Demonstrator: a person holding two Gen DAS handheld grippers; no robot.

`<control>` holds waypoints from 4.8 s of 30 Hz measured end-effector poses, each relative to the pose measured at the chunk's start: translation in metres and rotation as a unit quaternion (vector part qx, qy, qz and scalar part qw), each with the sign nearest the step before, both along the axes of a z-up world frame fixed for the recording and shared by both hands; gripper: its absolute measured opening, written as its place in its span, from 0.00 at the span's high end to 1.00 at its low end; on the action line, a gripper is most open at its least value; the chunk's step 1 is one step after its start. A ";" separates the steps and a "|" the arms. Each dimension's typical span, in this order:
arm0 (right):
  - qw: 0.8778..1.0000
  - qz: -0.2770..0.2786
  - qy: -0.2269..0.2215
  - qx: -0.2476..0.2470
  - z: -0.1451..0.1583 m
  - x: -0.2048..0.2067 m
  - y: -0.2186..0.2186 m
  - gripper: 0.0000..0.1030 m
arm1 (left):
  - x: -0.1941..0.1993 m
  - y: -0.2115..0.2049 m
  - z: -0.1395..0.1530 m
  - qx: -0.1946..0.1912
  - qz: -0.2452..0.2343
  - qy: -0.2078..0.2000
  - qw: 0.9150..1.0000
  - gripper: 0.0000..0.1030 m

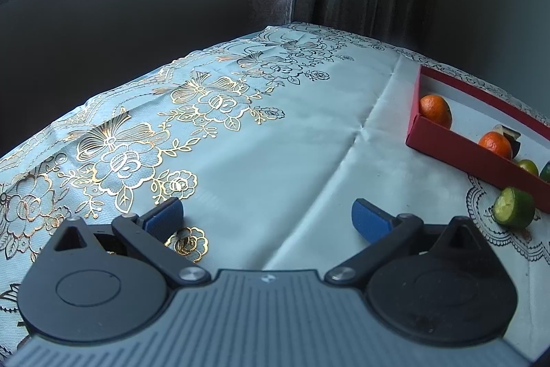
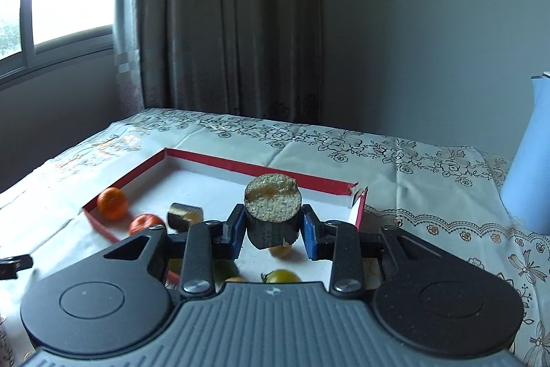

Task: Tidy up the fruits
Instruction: 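Carry the cylindrical piece into the red box and open the right gripper, then withdraw the right gripper from the box, then grasp the green cube-shaped piece with the left gripper, then carry the green cube into the red box and open the left gripper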

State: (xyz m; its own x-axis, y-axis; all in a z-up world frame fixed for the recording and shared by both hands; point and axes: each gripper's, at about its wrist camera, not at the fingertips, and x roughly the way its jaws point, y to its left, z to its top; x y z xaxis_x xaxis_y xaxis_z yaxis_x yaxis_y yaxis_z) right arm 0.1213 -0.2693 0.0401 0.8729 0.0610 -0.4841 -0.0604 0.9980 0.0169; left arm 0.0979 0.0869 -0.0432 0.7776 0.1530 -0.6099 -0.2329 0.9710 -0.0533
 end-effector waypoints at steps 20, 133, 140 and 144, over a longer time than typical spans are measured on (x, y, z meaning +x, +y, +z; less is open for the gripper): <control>0.996 -0.021 0.077 0.042 -0.058 0.046 -0.008 0.68 | 0.000 0.000 0.000 -0.008 -0.011 -0.003 1.000 0.00; 0.993 0.002 0.083 0.082 -0.080 -0.102 -0.029 0.00 | 0.093 -0.177 0.069 0.083 -0.147 -0.023 0.985 0.72; 0.993 0.002 0.083 0.082 -0.080 -0.101 -0.029 0.00 | 0.128 -0.175 0.049 0.078 -0.132 0.011 0.988 0.71; 0.993 0.002 0.083 0.081 -0.080 -0.101 -0.028 0.00 | 0.129 -0.173 0.042 0.074 -0.137 0.007 0.988 0.57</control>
State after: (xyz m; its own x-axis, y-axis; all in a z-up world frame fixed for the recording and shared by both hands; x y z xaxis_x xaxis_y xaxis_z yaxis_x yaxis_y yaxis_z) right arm 0.0203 -0.2977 -0.0397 0.7811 0.1532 -0.6053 -0.0469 0.9811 0.1878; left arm 0.2273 -0.0865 -0.0016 0.7931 0.0251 -0.6086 0.0410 0.9947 0.0944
